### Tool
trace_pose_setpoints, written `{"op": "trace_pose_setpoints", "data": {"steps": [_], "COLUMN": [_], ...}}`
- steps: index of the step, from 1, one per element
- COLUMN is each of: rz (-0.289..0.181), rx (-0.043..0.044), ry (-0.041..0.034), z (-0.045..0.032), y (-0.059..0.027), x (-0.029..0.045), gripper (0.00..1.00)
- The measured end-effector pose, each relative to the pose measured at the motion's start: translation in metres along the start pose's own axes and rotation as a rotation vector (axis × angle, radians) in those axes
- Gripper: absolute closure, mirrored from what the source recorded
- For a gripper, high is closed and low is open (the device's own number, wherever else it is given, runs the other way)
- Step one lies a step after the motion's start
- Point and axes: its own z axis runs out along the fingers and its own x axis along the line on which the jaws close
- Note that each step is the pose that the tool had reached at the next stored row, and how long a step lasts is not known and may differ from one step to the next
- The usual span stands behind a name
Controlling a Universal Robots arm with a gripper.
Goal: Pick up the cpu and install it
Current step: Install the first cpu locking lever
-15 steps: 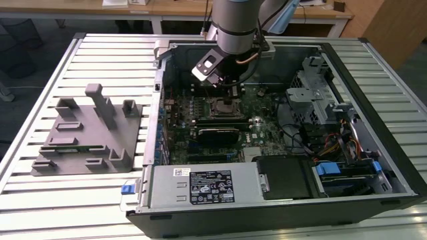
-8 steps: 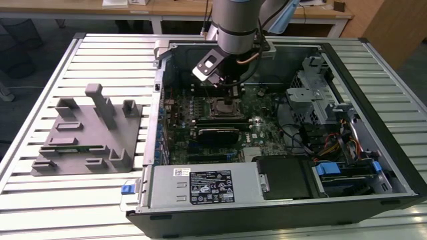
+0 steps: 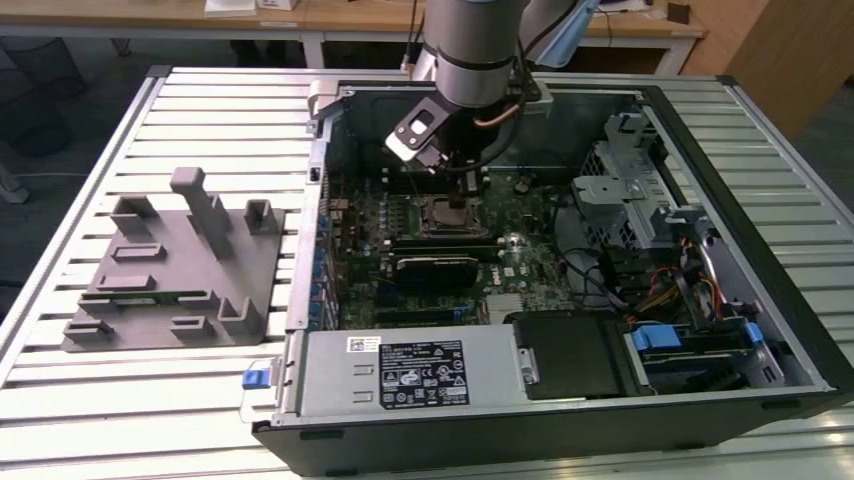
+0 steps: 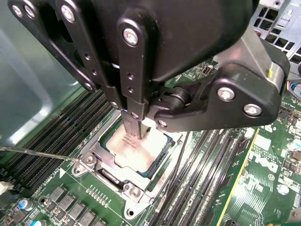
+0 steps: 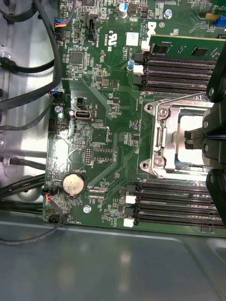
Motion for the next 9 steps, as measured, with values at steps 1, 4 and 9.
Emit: {"op": "trace_pose_setpoints", "data": {"steps": [1,4,9], "rz": [0.000,0.000,0.000], "rx": [0.0000,-0.0001,-0.0001], "ry": [0.0000,0.0001,0.0001], "z": [-0.0014,-0.0063,-0.0177], "y": [0.0000,0.0001,0.0003], "x": [0.0000,0.0000,0.0000], "gripper": [0.89,0.89,0.89]}}
